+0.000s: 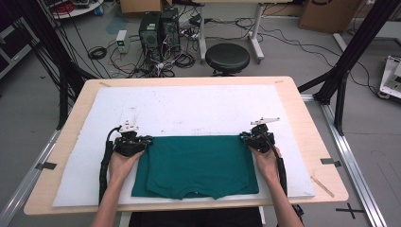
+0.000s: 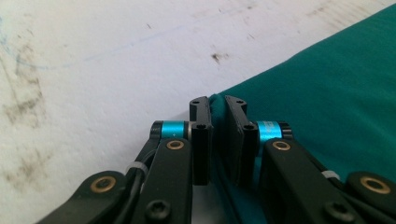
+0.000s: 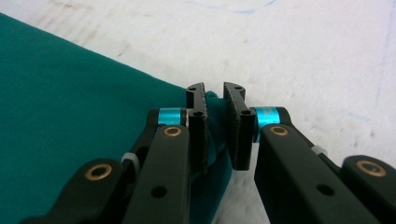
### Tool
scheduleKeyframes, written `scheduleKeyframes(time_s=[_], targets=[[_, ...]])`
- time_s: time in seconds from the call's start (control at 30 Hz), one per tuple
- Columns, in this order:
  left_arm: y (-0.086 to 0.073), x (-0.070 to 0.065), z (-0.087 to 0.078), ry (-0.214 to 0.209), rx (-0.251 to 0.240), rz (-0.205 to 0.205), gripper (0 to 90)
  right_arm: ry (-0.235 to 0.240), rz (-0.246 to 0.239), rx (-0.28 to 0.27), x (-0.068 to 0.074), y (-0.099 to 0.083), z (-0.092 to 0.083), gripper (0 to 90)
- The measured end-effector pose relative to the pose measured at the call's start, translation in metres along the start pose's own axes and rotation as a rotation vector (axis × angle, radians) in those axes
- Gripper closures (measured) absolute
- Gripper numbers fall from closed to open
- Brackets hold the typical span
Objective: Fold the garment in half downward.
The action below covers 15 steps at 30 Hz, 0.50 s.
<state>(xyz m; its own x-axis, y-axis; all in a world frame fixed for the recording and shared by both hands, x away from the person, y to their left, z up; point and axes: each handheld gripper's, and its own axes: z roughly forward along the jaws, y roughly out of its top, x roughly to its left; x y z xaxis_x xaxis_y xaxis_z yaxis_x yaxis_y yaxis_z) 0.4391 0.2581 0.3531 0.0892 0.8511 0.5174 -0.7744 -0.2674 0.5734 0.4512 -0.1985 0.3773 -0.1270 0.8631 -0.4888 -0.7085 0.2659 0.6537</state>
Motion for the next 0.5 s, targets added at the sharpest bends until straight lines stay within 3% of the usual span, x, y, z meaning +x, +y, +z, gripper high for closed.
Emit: scheduleKeyframes(time_s=[0.27,0.5], targets=[[0.013,0.006,0.015,0.026,-0.005,-0.03,80.8,-0.032,0.041,-0.015,-0.014,0.014,0.014,81.2],[0.016,0.009,0.02,0.019,-0.002,-0.036,80.6,-0.066,0.027,-0.018,-0.018,0.021,0.021,80.3]])
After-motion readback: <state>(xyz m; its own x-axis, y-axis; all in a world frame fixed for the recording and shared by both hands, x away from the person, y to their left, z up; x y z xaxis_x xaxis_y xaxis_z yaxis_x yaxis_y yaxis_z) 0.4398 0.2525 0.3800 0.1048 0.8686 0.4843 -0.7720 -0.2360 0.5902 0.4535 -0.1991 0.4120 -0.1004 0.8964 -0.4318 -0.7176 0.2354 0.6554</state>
